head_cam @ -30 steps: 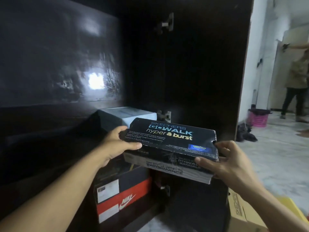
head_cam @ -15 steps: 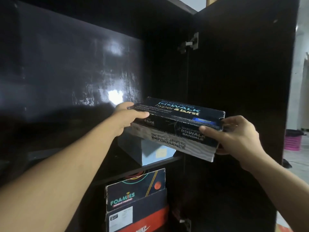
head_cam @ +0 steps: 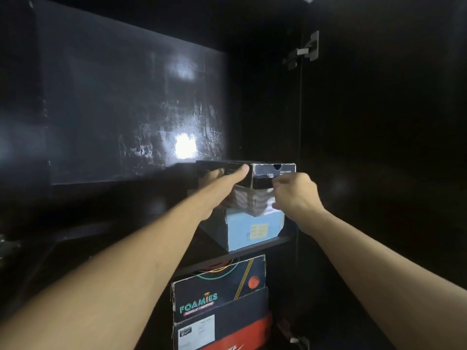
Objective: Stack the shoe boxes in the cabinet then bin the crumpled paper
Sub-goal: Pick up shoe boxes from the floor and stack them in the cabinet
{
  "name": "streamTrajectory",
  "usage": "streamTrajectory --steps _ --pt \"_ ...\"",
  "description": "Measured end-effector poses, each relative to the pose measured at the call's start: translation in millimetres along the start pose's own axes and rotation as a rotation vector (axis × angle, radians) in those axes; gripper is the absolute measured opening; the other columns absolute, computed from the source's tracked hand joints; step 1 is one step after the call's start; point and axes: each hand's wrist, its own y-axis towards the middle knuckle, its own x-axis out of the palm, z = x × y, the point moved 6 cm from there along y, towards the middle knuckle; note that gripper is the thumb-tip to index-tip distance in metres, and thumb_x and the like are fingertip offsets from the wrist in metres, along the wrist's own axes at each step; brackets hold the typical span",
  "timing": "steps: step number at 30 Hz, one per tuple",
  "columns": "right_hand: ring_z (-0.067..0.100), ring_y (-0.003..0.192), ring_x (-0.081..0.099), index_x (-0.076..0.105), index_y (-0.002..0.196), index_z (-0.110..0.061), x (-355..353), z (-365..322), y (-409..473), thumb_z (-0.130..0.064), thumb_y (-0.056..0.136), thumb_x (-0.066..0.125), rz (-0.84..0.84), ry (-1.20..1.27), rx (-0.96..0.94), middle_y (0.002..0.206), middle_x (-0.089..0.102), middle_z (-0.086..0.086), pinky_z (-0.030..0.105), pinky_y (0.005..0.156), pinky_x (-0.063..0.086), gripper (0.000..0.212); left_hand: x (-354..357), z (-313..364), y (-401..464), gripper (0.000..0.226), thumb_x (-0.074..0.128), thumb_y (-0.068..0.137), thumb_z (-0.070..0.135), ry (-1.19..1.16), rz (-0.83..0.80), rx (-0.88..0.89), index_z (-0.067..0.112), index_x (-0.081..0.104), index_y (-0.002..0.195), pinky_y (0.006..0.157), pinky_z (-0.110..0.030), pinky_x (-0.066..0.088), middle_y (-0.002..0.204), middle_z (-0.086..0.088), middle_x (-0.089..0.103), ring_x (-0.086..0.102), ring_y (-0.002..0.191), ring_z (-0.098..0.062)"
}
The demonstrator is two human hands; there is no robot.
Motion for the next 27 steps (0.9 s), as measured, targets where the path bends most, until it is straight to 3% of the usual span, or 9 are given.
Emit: streamTrajectory --steps 3,5,8,11,13,16,19,23,27 --pt "0.009 0.066 0.054 0.059 0.133 -0.012 20.3 3.6 -0.1 0.006 0.091 0.041 -0.12 -0.061 -0.062 0.13 0.059 0.01 0.013 0.042 0.04 0.049 7.7 -0.4 4.3 0.049 0.079 0.074 0.044 0.126 -0.016 0.081 0.029 0.057 0.115 0.092 -0.033 0.052 0.109 0.008 0.064 0.06 0.106 -0.014" --pt "0.006 0.063 0.051 0.054 0.139 -0.016 31.2 6.6 1.6 0.01 0.09 0.037 -0.187 -0.08 -0.103 0.137 0.055 0.01 0.011 0.036 0.037 0.057 7.6 -6.1 11.1 0.076 0.076 0.078 0.021 0.246 0.009 0.092 0.022 0.039 0.145 0.086 -0.024 0.051 0.128 0.001 0.059 0.056 0.111 -0.015" --pt "0.005 0.063 0.047 0.05 0.141 -0.018 45.2 16.2 6.1 0.009 0.09 0.038 -0.28 -0.17 -0.127 0.142 0.05 0.01 0.01 0.037 0.036 0.06 -2.4 -17.5 18.0 0.074 0.063 0.075 0.016 0.445 0.111 0.085 0.022 0.04 0.145 0.1 -0.036 0.047 0.138 -0.005 0.051 0.051 0.123 -0.027" --pt "0.016 0.077 0.056 0.044 0.143 -0.02 54.3 22.7 8.5 0.007 0.089 0.038 -0.349 -0.253 -0.131 0.145 0.045 0.008 0.016 0.046 0.042 0.061 -8.4 -34.7 22.9 0.043 0.062 0.08 0.01 0.431 0.126 0.033 0.013 0.059 0.123 0.099 -0.032 0.047 0.131 -0.012 0.057 0.049 0.125 -0.032" --pt "0.025 0.11 0.055 0.04 0.146 -0.021 58.8 23.1 10.2 0.008 0.09 0.037 -0.383 -0.35 -0.169 0.154 0.032 0.003 0.022 0.063 0.049 0.063 -6.7 -40.9 20.6 0.025 0.061 0.085 0.004 0.454 0.081 0.027 0.014 0.066 0.107 0.088 -0.024 0.043 0.122 -0.011 0.059 0.051 0.124 -0.031" --pt "0.029 0.135 0.04 0.032 0.152 -0.02 64.9 23.6 13.5 0.008 0.09 0.037 -0.415 -0.473 -0.206 0.162 0.012 -0.006 0.029 0.088 0.05 0.068 3.2 -49.6 18.6 0.055 0.057 0.089 0.001 0.464 -0.027 0.037 0.014 0.047 0.142 0.087 -0.02 0.037 0.143 -0.007 0.048 0.046 0.129 -0.026" --pt "0.028 0.141 0.032 0.026 0.154 -0.019 70.8 25.6 17.1 0.006 0.091 0.038 -0.438 -0.553 -0.225 0.164 0.002 -0.005 0.032 0.1 0.045 0.069 10.3 -54.1 15.9 0.065 0.056 0.091 0.006 0.486 -0.092 0.03 0.02 0.032 0.15 0.084 -0.021 0.037 0.146 -0.005 0.044 0.047 0.125 -0.024" --pt "0.029 0.144 0.029 0.023 0.155 -0.018 70.3 28.0 19.4 0.005 0.093 0.038 -0.451 -0.555 -0.215 0.164 -0.001 -0.007 0.032 0.099 0.046 0.068 12.7 -52.7 9.3 0.069 0.058 0.09 0.007 0.512 -0.119 0.013 0.021 0.029 0.151 0.077 -0.022 0.041 0.14 -0.007 0.048 0.053 0.116 -0.025" --pt "0.026 0.139 0.035 0.027 0.154 -0.02 56.1 30.1 13.9 0.002 0.092 0.037 -0.444 -0.525 -0.195 0.164 0.01 -0.001 0.023 0.079 0.047 0.067 11.2 -45.9 -2.6 0.066 0.062 0.087 0.009 0.522 -0.097 0.045 0.019 0.037 0.147 0.062 -0.022 0.044 0.119 -0.008 0.06 0.059 0.096 -0.023"
